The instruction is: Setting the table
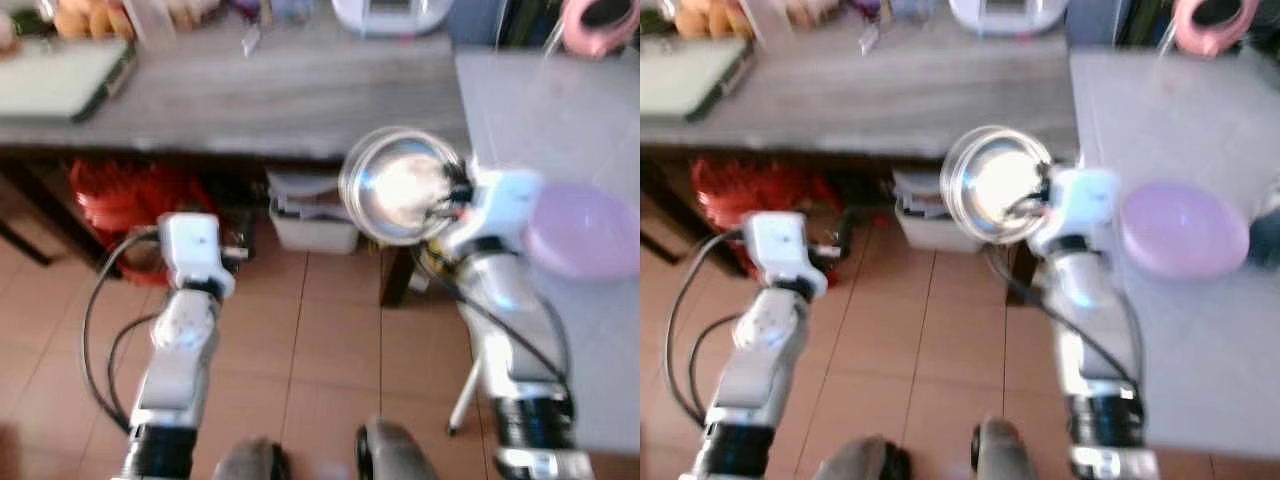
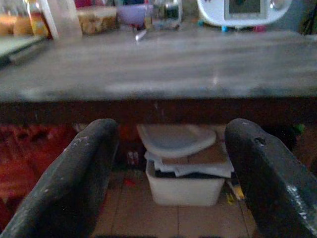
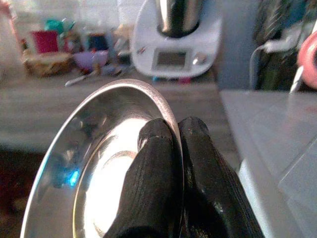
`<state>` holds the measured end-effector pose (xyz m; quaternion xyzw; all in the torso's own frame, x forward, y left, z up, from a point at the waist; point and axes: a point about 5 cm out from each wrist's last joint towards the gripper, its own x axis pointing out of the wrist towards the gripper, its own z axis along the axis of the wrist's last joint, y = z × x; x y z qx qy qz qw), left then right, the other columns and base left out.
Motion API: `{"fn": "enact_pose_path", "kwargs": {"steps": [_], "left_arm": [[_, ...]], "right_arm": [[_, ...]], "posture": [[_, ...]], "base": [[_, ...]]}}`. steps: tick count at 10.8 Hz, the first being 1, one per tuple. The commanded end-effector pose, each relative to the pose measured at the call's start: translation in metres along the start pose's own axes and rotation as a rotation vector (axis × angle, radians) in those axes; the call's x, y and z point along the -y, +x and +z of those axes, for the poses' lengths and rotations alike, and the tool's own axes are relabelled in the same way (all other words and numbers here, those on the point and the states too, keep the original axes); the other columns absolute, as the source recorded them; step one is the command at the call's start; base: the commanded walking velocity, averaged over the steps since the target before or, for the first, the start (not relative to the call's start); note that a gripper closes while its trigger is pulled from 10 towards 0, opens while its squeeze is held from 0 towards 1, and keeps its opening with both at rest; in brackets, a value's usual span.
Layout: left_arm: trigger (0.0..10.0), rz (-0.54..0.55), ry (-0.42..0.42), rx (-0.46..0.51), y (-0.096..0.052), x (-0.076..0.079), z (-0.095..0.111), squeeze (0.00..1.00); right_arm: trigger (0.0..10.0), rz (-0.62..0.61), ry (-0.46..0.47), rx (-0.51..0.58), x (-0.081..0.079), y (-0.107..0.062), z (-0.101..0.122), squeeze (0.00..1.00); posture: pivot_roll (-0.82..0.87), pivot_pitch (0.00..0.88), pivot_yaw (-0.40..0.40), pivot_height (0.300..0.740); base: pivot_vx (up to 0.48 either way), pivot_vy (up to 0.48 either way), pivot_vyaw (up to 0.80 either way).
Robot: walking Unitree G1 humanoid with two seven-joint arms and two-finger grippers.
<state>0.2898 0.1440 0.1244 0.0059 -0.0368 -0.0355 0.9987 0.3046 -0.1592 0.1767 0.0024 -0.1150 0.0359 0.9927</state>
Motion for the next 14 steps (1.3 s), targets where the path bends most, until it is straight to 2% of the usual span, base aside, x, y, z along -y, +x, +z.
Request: {"fn": "enact_pose_path", "kwargs": {"steps": [1, 4, 6, 11, 12, 13, 14], "left_arm": [[10.0, 0.023, 0.024, 0.009, -0.002, -0.01, 0.002, 0.0], [10.0, 0.014, 0.029, 0.009, -0.002, -0.007, 0.001, 0.0], [10.0, -0.026, 0.065, 0.04, -0.002, -0.001, 0.006, 0.0], [10.0, -0.025, 0.034, 0.048, -0.002, 0.0, 0.007, 0.0], [10.0, -0.023, 0.032, 0.052, -0.003, 0.0, 0.007, 0.0], [10.0, -0.019, 0.01, 0.063, -0.003, -0.001, 0.009, 0.0], [10.0, -0.019, 0.019, 0.064, -0.004, -0.002, 0.01, 0.0]], "right_arm": [[0.0, 0.027, 0.014, 0.038, -0.01, 0.001, 0.008, 0.0], [0.0, 0.026, 0.021, 0.034, -0.012, 0.001, 0.007, 0.0], [0.0, 0.027, 0.021, 0.032, -0.013, 0.002, 0.007, 0.0], [0.0, 0.019, 0.037, 0.073, -0.018, 0.014, 0.014, 0.0], [0.0, -0.001, 0.038, 0.065, -0.018, 0.013, 0.011, 0.0], [1.8, -0.031, 0.023, 0.052, -0.014, 0.013, 0.008, 0.0], [10.0, -0.085, 0.03, 0.019, -0.007, 0.013, 0.004, 0.0]], "posture": [[-0.08, 0.15, 0.026, 0.74], [-0.09, 0.155, 0.02, 0.74], [-0.08, 0.181, 0.015, 0.74], [-0.08, 0.177, 0.026, 0.74], [-0.08, 0.177, 0.026, 0.74], [-0.07, 0.178, 0.025, 0.74], [-0.07, 0.18, 0.024, 0.74]], "base": [[0.39, 0.277, 0.0], [0.391, 0.279, 0.0], [0.48, 0.0, 0.0], [0.48, 0.0, 0.0], [0.0, 0.0, 0.0], [0.0, 0.0, 0.0], [0.0, 0.0, 0.0]]}}
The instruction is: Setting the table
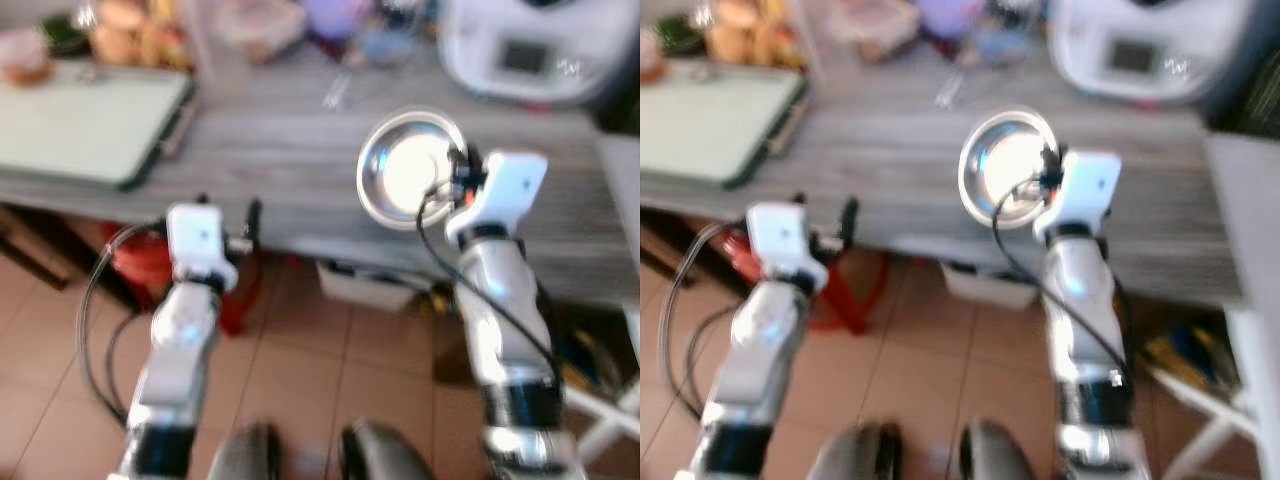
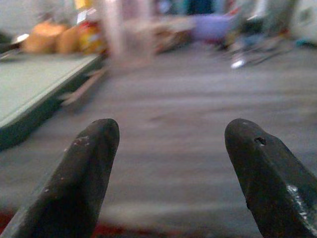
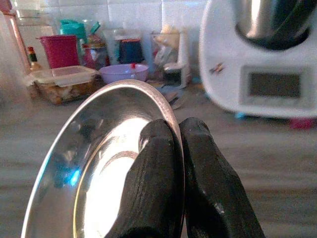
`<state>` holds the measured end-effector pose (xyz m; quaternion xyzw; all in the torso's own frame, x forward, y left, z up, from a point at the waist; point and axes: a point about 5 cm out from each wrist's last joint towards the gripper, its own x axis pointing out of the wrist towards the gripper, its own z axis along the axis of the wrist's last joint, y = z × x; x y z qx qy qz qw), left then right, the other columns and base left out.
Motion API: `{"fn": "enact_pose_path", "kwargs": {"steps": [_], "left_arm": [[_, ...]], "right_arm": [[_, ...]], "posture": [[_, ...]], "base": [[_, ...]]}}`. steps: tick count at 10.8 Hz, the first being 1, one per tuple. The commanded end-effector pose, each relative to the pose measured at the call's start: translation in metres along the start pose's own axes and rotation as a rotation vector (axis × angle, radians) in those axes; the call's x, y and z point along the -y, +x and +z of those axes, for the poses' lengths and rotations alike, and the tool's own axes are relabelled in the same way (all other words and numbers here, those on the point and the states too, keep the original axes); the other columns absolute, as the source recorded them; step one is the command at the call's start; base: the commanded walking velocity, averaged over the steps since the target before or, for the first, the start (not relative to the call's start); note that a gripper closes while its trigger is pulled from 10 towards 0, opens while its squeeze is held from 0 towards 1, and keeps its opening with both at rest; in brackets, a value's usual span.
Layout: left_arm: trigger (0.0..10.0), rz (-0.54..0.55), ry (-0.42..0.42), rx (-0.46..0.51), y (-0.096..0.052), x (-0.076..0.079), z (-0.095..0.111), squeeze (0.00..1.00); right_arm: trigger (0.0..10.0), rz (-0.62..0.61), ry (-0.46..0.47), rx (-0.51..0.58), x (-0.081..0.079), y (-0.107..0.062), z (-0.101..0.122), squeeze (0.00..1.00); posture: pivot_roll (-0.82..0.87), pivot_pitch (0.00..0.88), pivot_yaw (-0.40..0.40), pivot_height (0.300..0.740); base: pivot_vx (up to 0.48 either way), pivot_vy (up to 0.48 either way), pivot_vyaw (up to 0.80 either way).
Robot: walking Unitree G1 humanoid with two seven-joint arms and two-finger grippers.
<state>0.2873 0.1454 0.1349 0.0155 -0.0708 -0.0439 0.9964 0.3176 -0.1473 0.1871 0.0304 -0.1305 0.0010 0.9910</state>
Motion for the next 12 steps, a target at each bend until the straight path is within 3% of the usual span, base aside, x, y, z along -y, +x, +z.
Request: {"fn": "enact_pose_path", "kwargs": {"steps": [1, 2, 5, 7, 8, 9, 12], "left_arm": [[10.0, 0.001, 0.001, -0.003, -0.002, -0.001, 0.0, 0.0], [10.0, -0.001, -0.001, 0.001, -0.004, -0.001, 0.001, 0.0], [10.0, -0.013, 0.003, 0.0, -0.003, -0.002, 0.008, 0.0], [10.0, 0.011, -0.022, -0.018, -0.004, -0.009, 0.009, 0.0], [10.0, -0.017, -0.11, -0.053, -0.01, -0.002, 0.003, 0.0], [10.0, -0.111, -0.17, -0.058, -0.016, 0.01, 0.003, 0.0], [10.0, -0.173, -0.188, -0.093, -0.021, 0.017, -0.002, 0.0]], "right_arm": [[10.0, -0.064, 0.022, -0.058, 0.011, -0.002, -0.01, 0.0], [10.0, -0.126, 0.113, -0.131, 0.015, -0.006, -0.023, 0.0], [10.0, -0.155, 0.159, -0.198, 0.011, -0.013, -0.035, 0.0], [10.0, -0.186, 0.198, -0.226, 0.017, -0.012, -0.039, 0.0], [10.0, -0.213, 0.22, -0.251, 0.022, -0.007, -0.045, 0.0], [10.0, -0.242, 0.27, -0.277, 0.026, 0.0, -0.049, 0.0], [10.0, -0.197, 0.397, -0.359, 0.008, 0.009, -0.056, 0.0]], "posture": [[-0.07, 0.184, 0.023, 0.74], [-0.06, 0.196, 0.024, 0.74], [-0.06, 0.209, 0.023, 0.74], [-0.05, 0.221, 0.02, 0.74], [-0.05, 0.222, 0.018, 0.74], [-0.05, 0.22, 0.021, 0.74], [-0.04, 0.212, 0.012, 0.74]], "base": [[0.0, 0.0, 0.0], [0.0, 0.0, 0.0], [0.0, 0.0, 0.0], [0.0, 0.0, 0.0], [0.0, 0.0, 0.0], [0.0, 0.0, 0.0], [0.0, 0.0, 0.0]]}}
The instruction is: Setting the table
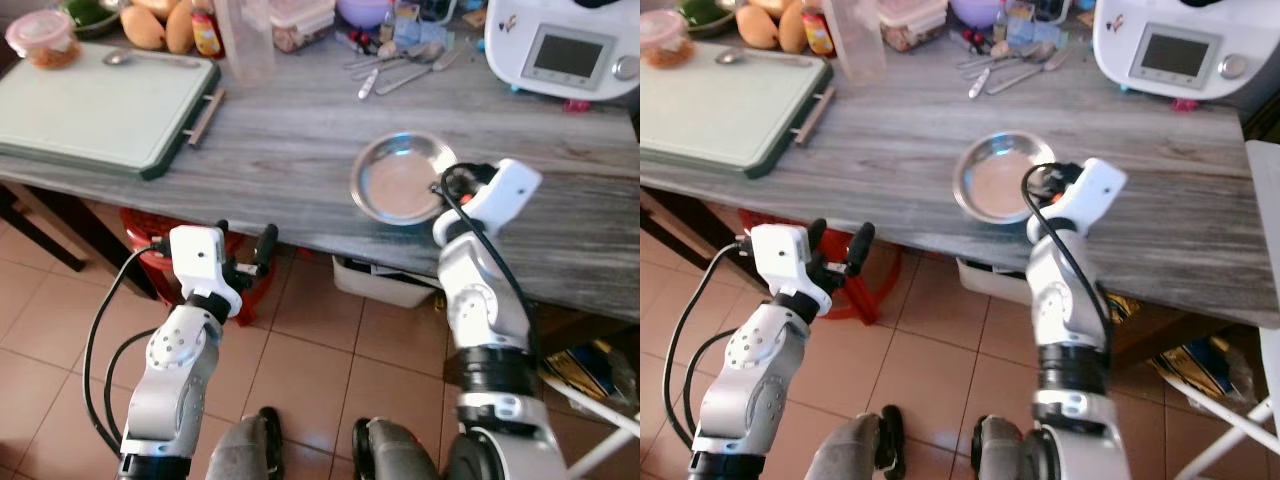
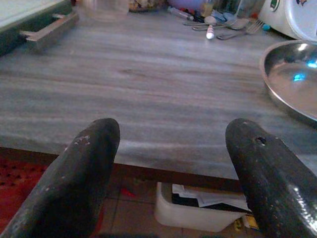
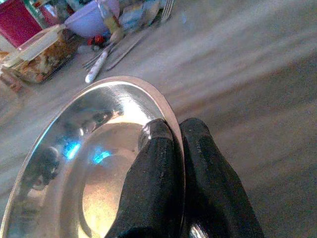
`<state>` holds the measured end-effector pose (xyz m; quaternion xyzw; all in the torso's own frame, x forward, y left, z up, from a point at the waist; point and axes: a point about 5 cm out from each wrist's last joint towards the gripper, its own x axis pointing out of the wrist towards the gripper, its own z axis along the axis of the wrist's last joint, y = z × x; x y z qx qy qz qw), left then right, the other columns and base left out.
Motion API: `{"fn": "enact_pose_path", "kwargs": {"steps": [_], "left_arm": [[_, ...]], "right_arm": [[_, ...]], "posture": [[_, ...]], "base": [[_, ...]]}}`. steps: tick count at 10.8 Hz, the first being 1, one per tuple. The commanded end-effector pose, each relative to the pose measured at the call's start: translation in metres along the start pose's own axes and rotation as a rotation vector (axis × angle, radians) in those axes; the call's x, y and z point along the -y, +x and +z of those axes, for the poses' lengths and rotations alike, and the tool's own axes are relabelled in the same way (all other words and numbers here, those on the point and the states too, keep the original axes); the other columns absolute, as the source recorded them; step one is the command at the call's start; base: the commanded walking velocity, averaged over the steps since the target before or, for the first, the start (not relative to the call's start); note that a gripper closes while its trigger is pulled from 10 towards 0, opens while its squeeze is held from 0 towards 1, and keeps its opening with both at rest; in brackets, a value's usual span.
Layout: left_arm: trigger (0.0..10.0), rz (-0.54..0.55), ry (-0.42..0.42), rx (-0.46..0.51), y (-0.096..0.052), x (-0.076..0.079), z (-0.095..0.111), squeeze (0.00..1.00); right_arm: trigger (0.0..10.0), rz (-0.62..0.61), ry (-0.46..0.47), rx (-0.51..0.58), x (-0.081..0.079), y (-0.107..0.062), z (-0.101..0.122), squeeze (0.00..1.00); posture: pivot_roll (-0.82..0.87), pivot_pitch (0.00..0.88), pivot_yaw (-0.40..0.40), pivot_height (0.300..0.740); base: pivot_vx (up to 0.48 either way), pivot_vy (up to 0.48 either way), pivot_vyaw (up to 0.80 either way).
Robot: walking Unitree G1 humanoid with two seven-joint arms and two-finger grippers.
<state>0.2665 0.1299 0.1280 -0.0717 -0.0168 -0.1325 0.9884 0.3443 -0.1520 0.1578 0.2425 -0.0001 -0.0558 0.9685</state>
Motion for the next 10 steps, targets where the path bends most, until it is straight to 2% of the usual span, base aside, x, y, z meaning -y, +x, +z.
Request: {"fn": "enact_pose_path", "kwargs": {"steps": [1, 2, 3, 4, 6, 8, 10], "left_arm": [[10.0, -0.008, -0.001, 0.003, -0.001, 0.001, 0.003, 0.0], [10.0, -0.009, -0.012, 0.001, -0.002, 0.001, 0.002, 0.0], [10.0, -0.021, -0.016, 0.0, -0.001, 0.004, 0.002, 0.0], [10.0, -0.022, -0.017, 0.004, 0.0, 0.004, 0.003, 0.0], [10.0, -0.014, -0.013, 0.006, 0.002, 0.001, 0.004, 0.0], [10.0, -0.009, -0.009, 0.012, 0.004, 0.0, 0.005, 0.0], [10.0, -0.007, -0.011, 0.018, 0.005, 0.0, 0.006, 0.0]], "right_arm": [[10.0, -0.037, 0.01, -0.112, 0.009, -0.003, -0.022, 0.0], [10.0, -0.032, 0.043, -0.146, 0.007, -0.005, -0.026, 0.0], [10.0, -0.018, 0.071, -0.17, 0.005, -0.003, -0.028, 0.93], [10.0, -0.01, 0.07, -0.185, 0.004, -0.002, -0.029, 1.0], [10.0, 0.019, 0.085, -0.205, -0.003, 0.0, -0.029, 1.0], [10.0, 0.047, 0.038, -0.123, -0.006, 0.0, -0.018, 1.0], [10.0, 0.086, -0.047, -0.068, -0.008, -0.001, -0.01, 1.0]], "posture": [[-0.04, 0.211, 0.0, 0.74], [-0.04, 0.211, 0.0, 0.74], [-0.04, 0.209, -0.013, 0.74], [-0.04, 0.212, -0.015, 0.74], [-0.04, 0.208, -0.019, 0.74], [-0.04, 0.217, -0.017, 0.74], [-0.04, 0.203, -0.006, 0.74]], "base": [[0.0, 0.0, 0.0], [0.0, 0.0, 0.0], [0.0, 0.0, 0.0], [0.0, 0.0, 0.0], [0.0, 0.0, 0.0], [0.0, 0.0, 0.0], [0.0, 0.0, 0.0]]}}
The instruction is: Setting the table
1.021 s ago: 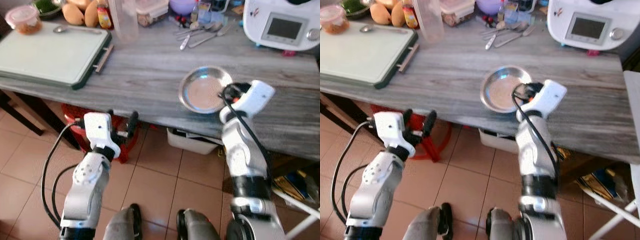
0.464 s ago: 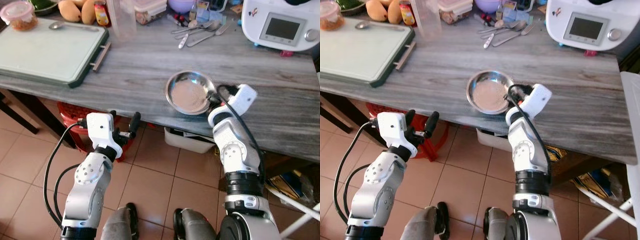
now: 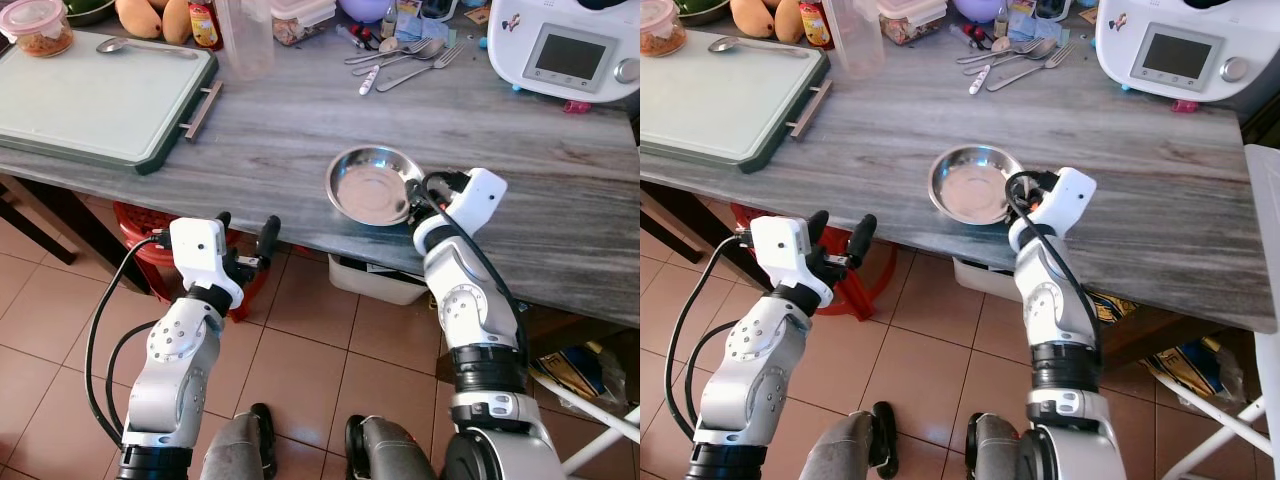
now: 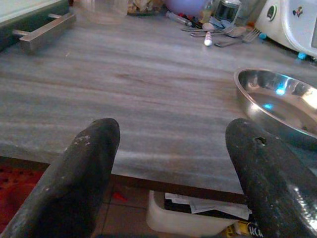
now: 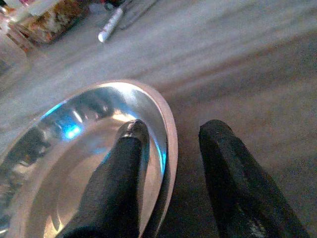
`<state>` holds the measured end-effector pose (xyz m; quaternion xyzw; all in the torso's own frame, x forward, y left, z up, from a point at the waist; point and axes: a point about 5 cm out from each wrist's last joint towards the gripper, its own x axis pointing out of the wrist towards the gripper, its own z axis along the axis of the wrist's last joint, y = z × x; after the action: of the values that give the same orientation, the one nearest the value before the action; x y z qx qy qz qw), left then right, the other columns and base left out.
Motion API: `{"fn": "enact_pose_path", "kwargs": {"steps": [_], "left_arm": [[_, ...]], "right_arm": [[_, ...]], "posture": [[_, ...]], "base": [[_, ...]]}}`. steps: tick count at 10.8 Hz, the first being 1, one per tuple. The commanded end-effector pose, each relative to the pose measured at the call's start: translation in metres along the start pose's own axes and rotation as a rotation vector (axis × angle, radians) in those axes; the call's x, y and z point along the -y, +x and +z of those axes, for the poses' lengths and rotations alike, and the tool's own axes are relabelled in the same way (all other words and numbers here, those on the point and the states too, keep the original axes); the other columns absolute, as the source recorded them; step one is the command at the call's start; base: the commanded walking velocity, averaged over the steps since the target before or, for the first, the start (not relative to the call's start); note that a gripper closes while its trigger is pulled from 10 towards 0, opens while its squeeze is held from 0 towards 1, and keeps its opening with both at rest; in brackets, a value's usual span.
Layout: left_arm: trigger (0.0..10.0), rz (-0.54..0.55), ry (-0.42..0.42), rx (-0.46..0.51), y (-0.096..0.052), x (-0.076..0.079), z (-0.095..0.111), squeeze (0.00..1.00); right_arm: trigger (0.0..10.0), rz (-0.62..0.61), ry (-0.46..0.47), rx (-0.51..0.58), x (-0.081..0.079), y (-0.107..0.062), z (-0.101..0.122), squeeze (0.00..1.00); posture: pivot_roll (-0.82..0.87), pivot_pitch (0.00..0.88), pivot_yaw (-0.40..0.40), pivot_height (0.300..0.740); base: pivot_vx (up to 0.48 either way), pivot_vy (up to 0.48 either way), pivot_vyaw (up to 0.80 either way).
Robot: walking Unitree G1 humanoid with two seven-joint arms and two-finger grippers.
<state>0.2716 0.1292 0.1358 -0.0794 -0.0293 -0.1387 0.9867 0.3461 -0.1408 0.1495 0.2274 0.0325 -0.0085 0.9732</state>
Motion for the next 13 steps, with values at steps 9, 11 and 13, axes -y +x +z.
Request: {"fn": "enact_pose_path", "kwargs": {"steps": [9, 11, 13], "left_arm": [[10.0, 0.188, 0.065, -0.046, -0.009, -0.014, -0.015, 0.0], [10.0, 0.22, 0.08, -0.05, -0.008, -0.021, -0.016, 0.0], [10.0, 0.231, 0.085, -0.042, -0.007, -0.021, -0.015, 0.0]], "right_arm": [[10.0, 0.079, -0.505, 0.38, -0.004, -0.042, 0.034, 1.0], [10.0, 0.094, -0.512, 0.326, 0.001, -0.054, 0.021, 0.02], [10.0, 0.07, -0.535, 0.315, 0.01, -0.059, 0.02, 0.0]], "posture": [[-0.05, 0.147, -0.008, 0.74], [-0.07, 0.137, 0.001, 0.74], [-0.07, 0.132, 0.002, 0.74]], "base": [[0.0, 0.0, 0.0], [0.0, 0.0, 0.0], [-0.135, 0.0, -0.38]]}}
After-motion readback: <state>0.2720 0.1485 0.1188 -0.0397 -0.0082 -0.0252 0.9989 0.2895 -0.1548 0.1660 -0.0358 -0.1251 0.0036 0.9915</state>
